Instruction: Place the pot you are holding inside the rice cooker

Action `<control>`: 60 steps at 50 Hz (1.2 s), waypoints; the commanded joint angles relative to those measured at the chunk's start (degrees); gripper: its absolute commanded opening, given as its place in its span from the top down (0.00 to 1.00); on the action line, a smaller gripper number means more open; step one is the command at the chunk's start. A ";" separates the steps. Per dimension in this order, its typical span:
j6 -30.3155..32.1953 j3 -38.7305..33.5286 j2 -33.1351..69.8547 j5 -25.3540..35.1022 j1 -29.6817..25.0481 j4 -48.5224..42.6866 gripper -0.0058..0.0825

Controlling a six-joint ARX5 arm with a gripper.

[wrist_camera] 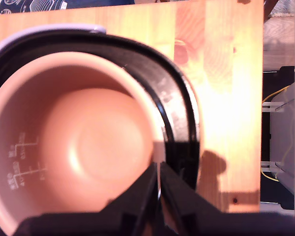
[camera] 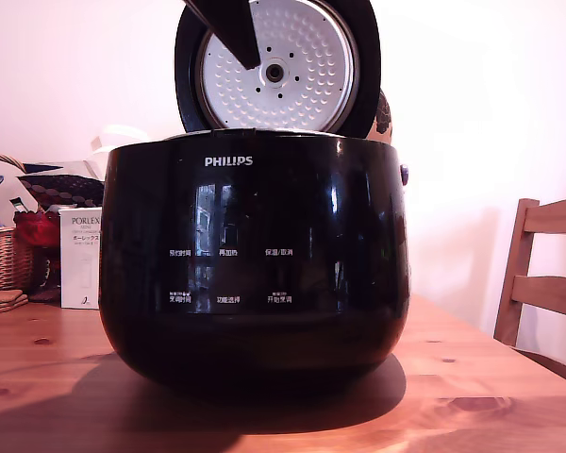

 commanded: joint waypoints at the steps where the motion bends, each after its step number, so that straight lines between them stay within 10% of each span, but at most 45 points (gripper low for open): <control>1: -0.24 0.22 2.38 0.79 0.20 0.09 0.96; 60: -1.57 0.20 6.40 2.58 1.31 1.22 0.96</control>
